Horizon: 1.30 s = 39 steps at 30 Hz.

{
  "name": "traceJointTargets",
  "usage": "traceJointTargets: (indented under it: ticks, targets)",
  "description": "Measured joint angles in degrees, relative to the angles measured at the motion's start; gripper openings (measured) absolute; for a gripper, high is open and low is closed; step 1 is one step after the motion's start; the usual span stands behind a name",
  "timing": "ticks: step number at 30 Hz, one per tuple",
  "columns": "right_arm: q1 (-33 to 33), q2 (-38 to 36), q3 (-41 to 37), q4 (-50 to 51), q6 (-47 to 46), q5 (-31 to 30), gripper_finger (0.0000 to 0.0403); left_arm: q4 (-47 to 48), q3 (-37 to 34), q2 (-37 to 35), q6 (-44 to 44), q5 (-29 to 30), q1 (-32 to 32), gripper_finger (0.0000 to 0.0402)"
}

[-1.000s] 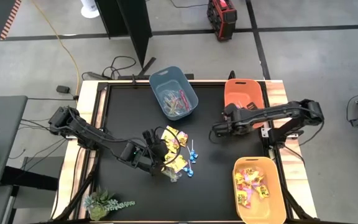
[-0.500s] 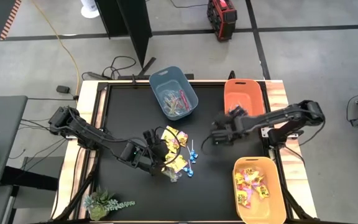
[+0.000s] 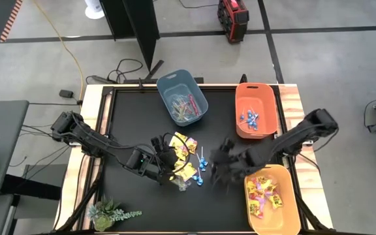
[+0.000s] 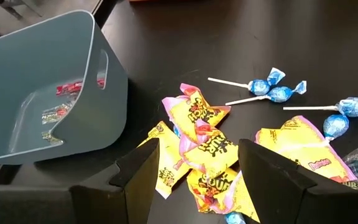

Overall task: Sort candy
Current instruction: Put the blue lollipop into the orange bin

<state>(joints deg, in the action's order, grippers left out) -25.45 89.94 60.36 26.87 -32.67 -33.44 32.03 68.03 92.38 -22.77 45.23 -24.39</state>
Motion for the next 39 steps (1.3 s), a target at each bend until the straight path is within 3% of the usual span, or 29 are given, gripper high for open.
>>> traceJointTargets:
  ticks: [9,18,24,28,35,39]
  targets:
    - [-8.5,15.5,2.7,-12.7,17.9,2.9,0.0274,0.1,0.0,0.0,-0.1,0.0,0.0,0.0212]
    - [-5.0,23.8,8.0,-12.9,17.8,5.5,0.0274,0.2,0.0,0.0,-0.1,-0.1,0.0,0.0212]
    - [-3.4,25.4,9.8,-8.8,16.0,6.5,0.0266,0.5,0.0,0.0,-0.1,-0.3,0.0,0.0212]
    - [-3.5,25.1,9.8,-7.6,16.9,6.9,0.0223,0.6,0.0,0.0,-0.1,-0.3,0.0,0.0212]
    - [-4.1,25.1,9.8,-5.3,17.8,6.5,0.0102,0.6,0.0,0.0,-0.1,-0.4,0.0,0.0212]
    - [-4.1,25.0,9.8,-4.5,18.3,6.1,0.0051,0.6,0.0,0.0,-0.1,-0.4,0.0,0.0212]
